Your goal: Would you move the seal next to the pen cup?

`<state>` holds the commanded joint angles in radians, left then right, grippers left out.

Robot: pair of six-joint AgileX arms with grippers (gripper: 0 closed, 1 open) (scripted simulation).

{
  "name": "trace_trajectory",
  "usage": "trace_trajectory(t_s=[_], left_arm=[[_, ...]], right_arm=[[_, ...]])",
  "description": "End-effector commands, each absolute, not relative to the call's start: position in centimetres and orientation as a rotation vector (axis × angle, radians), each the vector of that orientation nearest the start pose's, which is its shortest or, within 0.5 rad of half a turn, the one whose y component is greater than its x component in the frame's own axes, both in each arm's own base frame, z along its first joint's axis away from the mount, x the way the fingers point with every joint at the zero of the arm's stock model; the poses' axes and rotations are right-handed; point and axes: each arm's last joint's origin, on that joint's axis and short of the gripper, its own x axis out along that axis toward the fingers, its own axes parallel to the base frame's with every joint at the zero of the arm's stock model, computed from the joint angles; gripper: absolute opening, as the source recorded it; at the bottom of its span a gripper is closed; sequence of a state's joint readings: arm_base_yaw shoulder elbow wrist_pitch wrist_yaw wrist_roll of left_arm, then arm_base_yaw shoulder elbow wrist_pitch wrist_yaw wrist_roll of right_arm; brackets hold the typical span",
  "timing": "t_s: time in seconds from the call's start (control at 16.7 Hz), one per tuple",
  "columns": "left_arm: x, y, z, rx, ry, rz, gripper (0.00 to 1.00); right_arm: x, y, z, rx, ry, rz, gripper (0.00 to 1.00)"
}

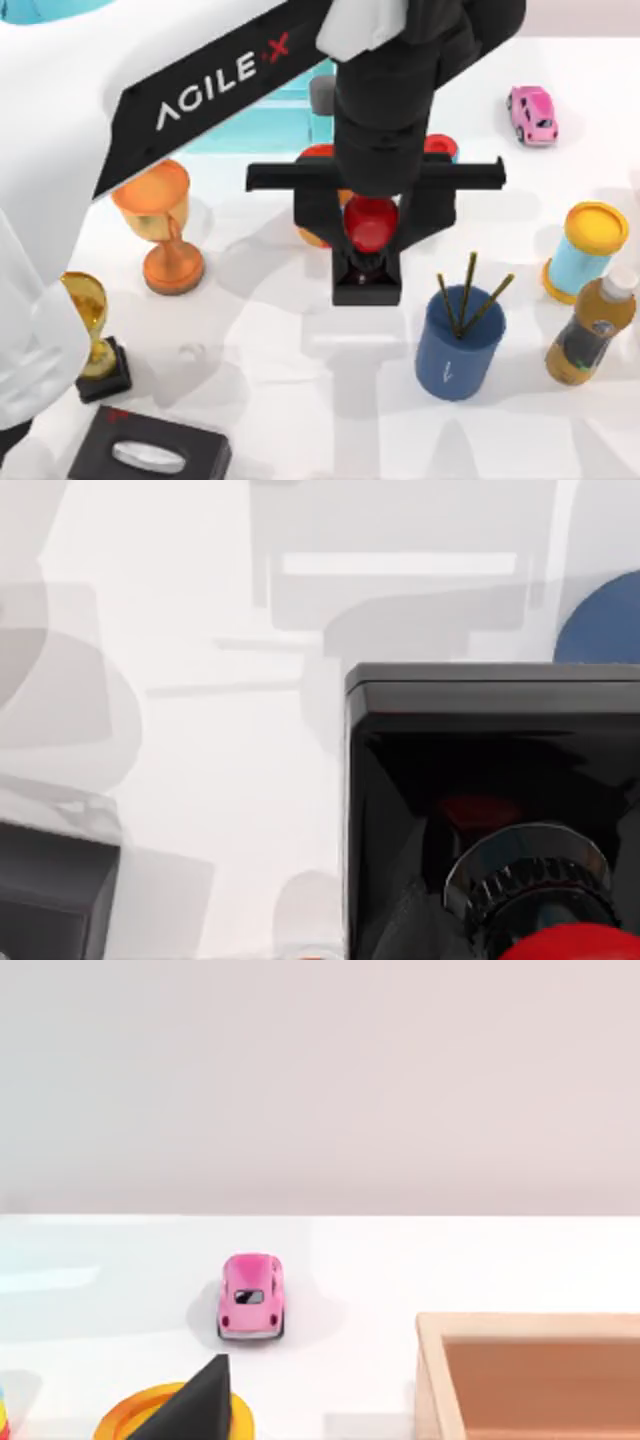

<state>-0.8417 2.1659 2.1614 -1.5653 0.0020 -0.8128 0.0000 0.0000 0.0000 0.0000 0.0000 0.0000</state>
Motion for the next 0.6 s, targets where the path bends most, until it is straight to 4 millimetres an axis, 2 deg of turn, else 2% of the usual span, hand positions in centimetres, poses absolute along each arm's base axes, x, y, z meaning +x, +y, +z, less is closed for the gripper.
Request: trace_trajectory(t_s=[0.12, 0.6], left_arm=[[28.38, -30.88, 27.88, 0.016, 1.57, -0.016, 0.0], [28.38, -30.88, 27.88, 0.016, 1.57, -0.016, 0.6]], right_arm=[[10.57, -0.12, 16.0, 0.0, 0.0, 0.0, 1.0], [10.57, -0.12, 16.0, 0.0, 0.0, 0.0, 1.0]])
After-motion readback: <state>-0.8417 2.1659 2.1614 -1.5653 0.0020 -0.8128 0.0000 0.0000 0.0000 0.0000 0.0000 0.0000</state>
